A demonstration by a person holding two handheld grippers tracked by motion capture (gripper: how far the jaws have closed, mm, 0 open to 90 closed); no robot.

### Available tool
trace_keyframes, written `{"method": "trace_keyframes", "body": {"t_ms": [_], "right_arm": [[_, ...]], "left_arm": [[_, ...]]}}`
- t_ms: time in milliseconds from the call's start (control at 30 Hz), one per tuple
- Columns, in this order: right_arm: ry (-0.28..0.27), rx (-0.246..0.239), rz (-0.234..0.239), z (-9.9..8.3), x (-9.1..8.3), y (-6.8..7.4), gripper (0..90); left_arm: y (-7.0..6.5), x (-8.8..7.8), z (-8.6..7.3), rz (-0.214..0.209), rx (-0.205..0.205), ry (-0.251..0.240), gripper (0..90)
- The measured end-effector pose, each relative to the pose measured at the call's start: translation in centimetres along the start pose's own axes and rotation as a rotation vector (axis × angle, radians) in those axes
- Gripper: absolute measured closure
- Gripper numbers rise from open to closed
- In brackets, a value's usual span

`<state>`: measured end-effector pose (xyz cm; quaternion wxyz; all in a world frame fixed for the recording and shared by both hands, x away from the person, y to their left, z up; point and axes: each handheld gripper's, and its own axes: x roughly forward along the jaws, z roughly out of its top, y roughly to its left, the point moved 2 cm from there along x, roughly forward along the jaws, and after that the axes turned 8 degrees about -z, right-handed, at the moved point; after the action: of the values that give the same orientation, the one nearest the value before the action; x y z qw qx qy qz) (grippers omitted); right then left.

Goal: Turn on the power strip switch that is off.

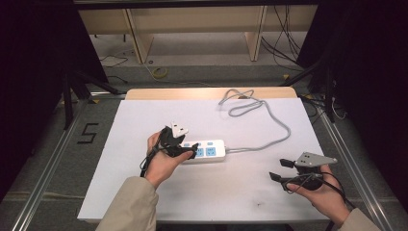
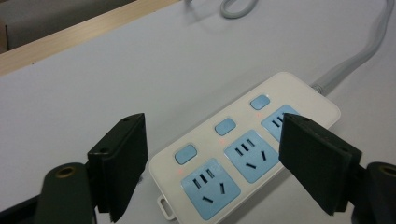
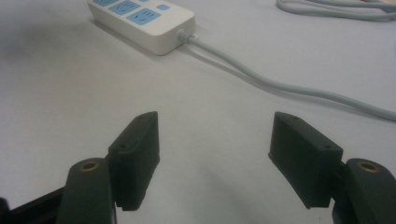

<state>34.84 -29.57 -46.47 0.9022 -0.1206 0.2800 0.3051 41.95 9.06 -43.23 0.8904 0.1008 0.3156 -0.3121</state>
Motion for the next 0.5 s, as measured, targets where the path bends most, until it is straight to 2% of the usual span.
{"method": "trace_keyframes", "body": {"t_ms": [500], "right_arm": [[-0.001, 0.002, 0.001, 0.0, 0.0, 0.0, 33.3]], "left_arm": [[0.6, -1.4, -1.4, 0.018, 0.002, 0.014, 23.0]]}}
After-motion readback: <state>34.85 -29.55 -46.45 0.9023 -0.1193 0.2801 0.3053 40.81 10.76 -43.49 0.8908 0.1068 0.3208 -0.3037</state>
